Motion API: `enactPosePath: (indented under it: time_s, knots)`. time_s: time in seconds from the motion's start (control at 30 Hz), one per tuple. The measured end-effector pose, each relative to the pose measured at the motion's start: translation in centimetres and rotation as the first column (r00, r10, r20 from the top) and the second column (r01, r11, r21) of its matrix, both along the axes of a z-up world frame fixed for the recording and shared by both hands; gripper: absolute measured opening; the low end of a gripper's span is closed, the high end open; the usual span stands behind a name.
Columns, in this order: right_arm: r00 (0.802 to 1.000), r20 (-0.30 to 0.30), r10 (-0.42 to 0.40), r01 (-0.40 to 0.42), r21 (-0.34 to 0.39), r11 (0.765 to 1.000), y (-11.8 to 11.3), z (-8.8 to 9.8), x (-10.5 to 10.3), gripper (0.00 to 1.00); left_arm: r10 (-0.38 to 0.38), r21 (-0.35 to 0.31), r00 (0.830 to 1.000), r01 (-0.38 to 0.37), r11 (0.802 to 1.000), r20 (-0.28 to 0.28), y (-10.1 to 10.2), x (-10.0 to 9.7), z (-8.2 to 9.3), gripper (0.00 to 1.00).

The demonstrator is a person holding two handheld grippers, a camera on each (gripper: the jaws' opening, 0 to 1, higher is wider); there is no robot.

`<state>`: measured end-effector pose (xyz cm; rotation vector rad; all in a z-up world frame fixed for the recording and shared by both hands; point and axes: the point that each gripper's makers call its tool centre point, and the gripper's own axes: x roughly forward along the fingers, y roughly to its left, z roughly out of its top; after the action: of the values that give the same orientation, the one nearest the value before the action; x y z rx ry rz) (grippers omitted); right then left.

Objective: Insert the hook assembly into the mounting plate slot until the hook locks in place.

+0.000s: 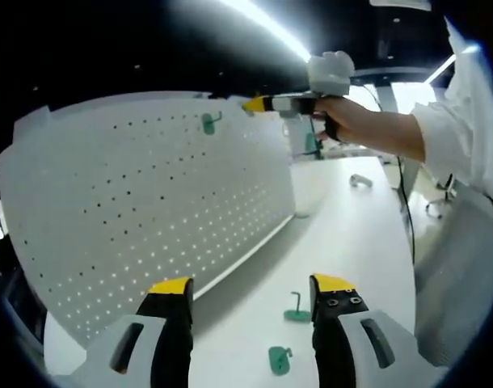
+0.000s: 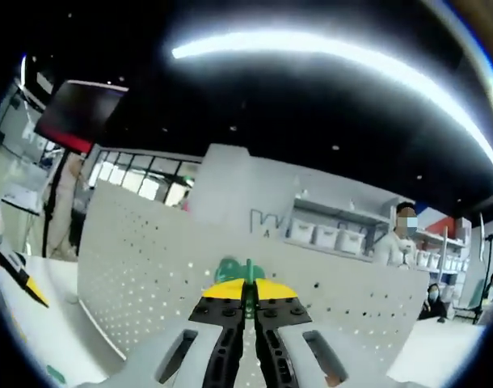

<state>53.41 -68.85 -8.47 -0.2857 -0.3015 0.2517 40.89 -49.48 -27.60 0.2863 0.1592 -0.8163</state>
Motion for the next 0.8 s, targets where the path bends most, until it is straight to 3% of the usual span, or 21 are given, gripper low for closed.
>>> enactPosePath:
  time_s: [0.5,0.8]
  knots:
    - [0.998,0.01,-0.061,0.06,0.059,0.996,-1.3,0.9,3.3,0.01,0.001,-0.007,1.0,-0.001,1.0,-0.002,0.0,0.1,0.1,0.59]
    - [0.997,0.012,-0.077,0.075,0.085,0.994,-1.3,1.4,4.3,0.01,0.004,-0.01,1.0,-0.004,1.0,-0.003,0.1,0.1,0.1,0.59]
